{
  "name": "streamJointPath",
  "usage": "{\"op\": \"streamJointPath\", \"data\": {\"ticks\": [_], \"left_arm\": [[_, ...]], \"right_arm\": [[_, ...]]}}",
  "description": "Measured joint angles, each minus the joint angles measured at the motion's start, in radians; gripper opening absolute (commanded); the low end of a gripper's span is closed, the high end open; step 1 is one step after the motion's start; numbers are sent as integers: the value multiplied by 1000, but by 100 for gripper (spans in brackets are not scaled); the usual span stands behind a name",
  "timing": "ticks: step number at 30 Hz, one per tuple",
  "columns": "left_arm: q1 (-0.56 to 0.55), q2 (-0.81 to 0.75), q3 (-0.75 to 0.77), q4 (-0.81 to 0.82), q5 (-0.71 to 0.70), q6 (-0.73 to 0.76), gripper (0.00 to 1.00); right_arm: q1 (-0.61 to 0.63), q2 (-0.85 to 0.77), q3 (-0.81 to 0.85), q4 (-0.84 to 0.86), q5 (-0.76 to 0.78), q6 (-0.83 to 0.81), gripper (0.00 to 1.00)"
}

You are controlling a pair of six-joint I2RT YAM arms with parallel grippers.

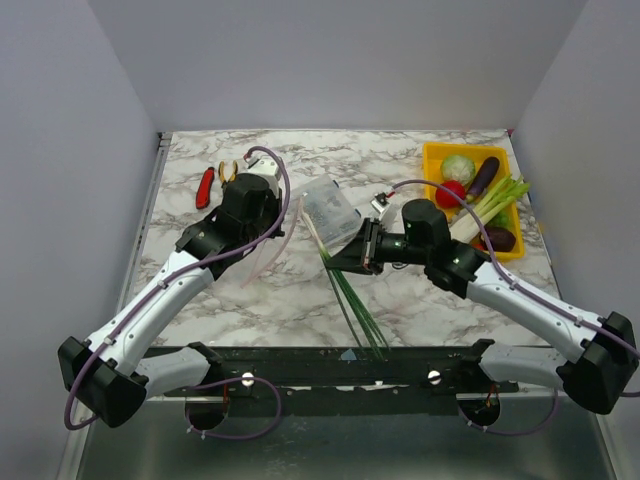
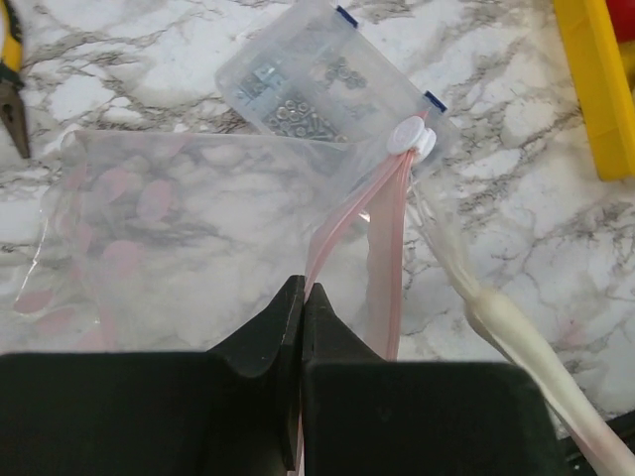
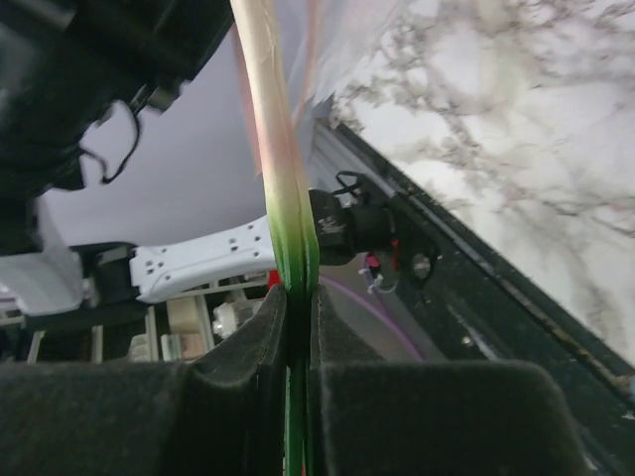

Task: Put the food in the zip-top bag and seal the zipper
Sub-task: Place the fake vegetable in the zipper food storage bag.

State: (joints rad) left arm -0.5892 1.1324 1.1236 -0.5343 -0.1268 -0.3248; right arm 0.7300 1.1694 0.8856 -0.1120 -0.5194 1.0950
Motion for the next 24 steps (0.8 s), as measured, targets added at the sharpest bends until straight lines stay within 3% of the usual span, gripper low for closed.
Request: {"op": "streamJointPath", "data": {"ticks": [9,24], "left_arm": [[1,-18,-23,15,-177,-72,0],[1,-19,-26,28,-170,-87,0]], "right_arm": [[146,-43,-22,146,47,190,0],[186,129,-64,313,169,423,0]]}}
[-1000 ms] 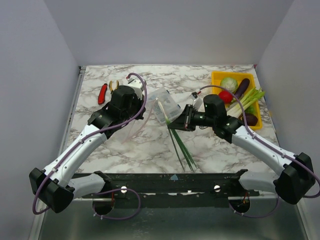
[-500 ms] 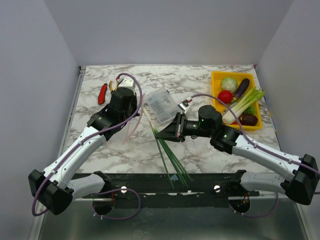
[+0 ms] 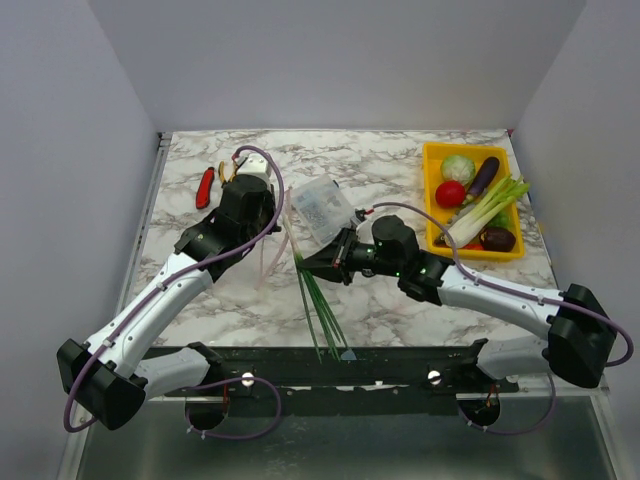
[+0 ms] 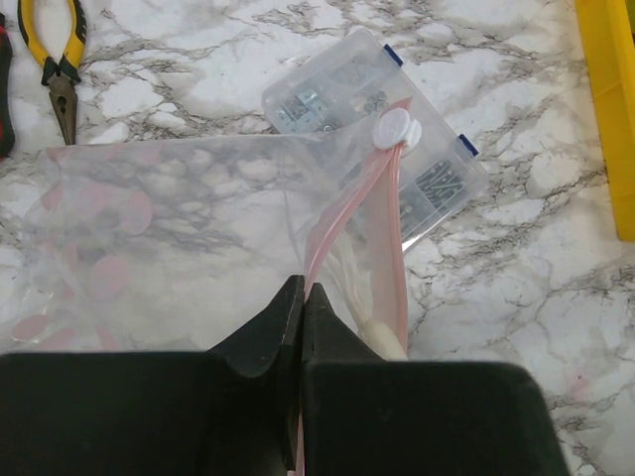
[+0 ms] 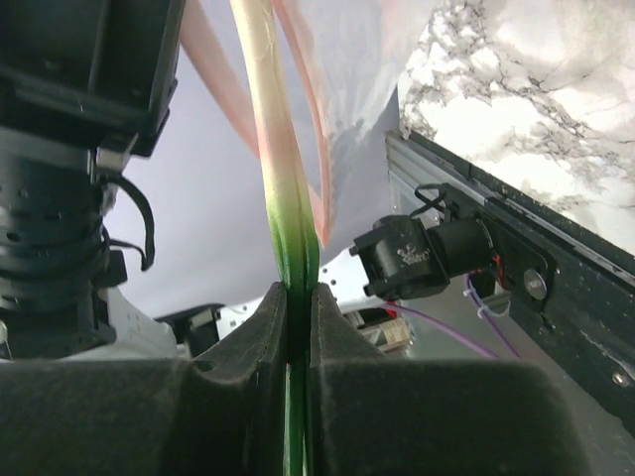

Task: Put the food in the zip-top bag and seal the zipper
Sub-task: Place the fake vegetable in the zipper food storage bag.

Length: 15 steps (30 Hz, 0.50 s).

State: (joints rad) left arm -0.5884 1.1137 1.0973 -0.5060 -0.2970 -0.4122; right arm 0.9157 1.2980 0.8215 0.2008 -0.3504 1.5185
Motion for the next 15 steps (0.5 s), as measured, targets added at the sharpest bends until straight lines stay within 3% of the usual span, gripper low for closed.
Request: {"op": "streamJointPath", "data": {"ticks": [10,15], "left_arm": [[0,-1,-3,30,97,7,0],[0,-13,-20,50,153,9,0]], "right_arm": [[2,25,15,9,164,196,0],[2,103,111,-3,205,221,0]]}}
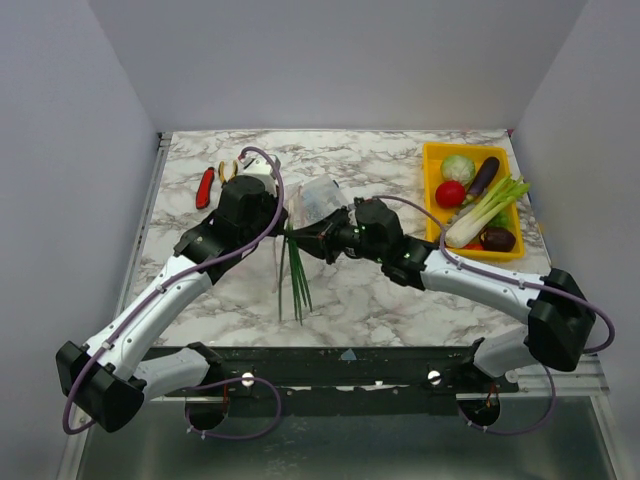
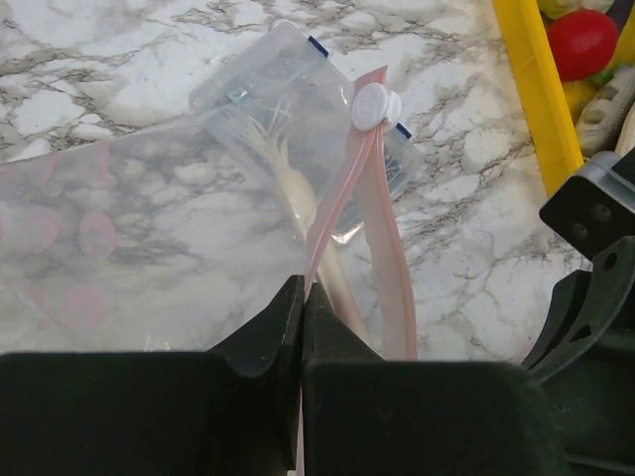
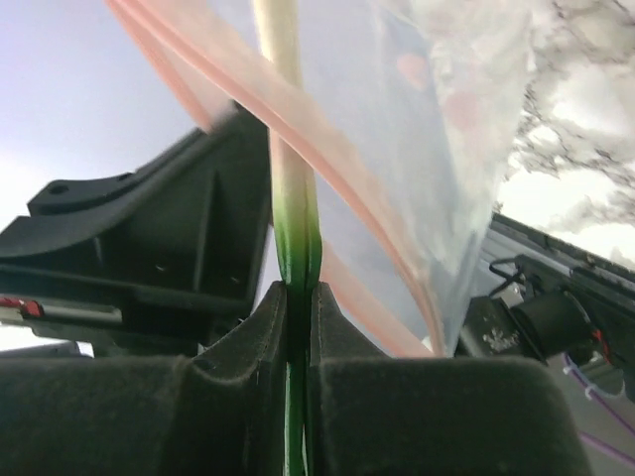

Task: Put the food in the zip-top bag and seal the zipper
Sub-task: Place the fake vegetable in the zipper food storage bag.

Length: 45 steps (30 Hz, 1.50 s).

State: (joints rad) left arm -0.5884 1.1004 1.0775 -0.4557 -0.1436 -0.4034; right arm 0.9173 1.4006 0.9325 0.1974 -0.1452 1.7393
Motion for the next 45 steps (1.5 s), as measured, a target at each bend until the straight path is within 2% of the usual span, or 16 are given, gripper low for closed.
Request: {"op": "streamJointPath", "data": {"ticks": [5,11,17,21,25,27,29,38,45], "left_arm": [[11,-3,0,17,14,13,0],[16,-10,-3,8,16,19,0],[4,-32,-5,9,40,18,0],[4,-39,-5,13,49,18,0],[4,-39,-5,14,47,19,0],[10,-39,-5,21,39,21,0],[10,-39,-5,18,37,20,0],[4,-38,-5,6,39,18,0],[4,-27,-5,4,40,18,0]], "right_arm": [[0,103,167,-86,10,-114,6],[0,139,187,-127,34,-292,7],[0,205,299,-283,50,-498,9],[0,234,399,-394,66,-626,29],[0,306,557,-535,87,-752,38],[1,344,621,-601,88,-798,46],[4,355,628,-635,89,-833,50],[52,285,520,-664,77,-895,53],[60,278,518,-694,56,-964,51]]}}
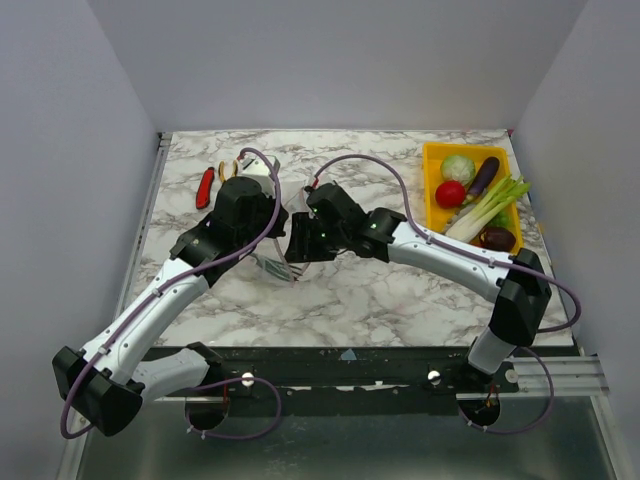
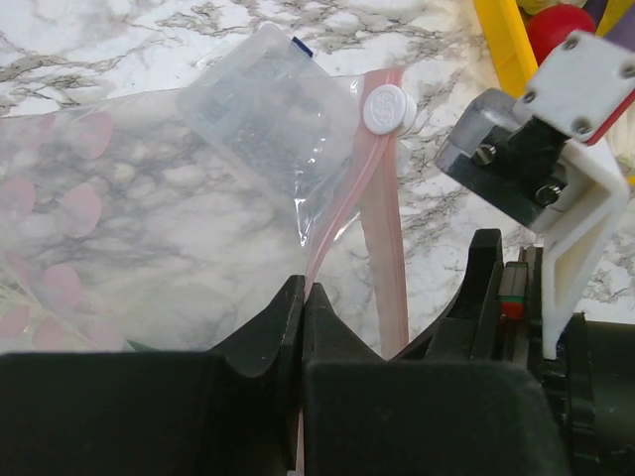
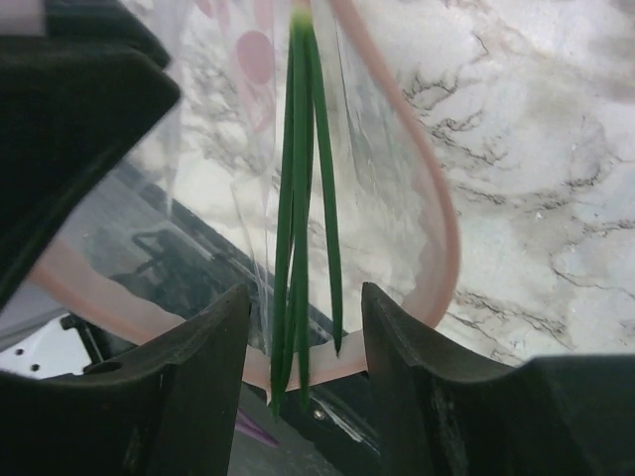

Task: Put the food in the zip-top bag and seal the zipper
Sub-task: Place the fake vegetable in the zipper food storage bag.

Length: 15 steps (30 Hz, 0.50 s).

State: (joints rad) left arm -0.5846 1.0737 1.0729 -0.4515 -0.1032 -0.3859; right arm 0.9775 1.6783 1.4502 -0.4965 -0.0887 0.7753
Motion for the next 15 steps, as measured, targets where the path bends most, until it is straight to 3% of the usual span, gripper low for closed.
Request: {"op": "streamJointPath", "data": {"ticks": [8,15], "left_arm": [[0,9,0,-2,4,0,0],[0,10,0,-6,7,0,0]], "right_arm": [[5,38,1,-21,-41,-37,45],[5,67,-65,109,-111,-10,44]]}}
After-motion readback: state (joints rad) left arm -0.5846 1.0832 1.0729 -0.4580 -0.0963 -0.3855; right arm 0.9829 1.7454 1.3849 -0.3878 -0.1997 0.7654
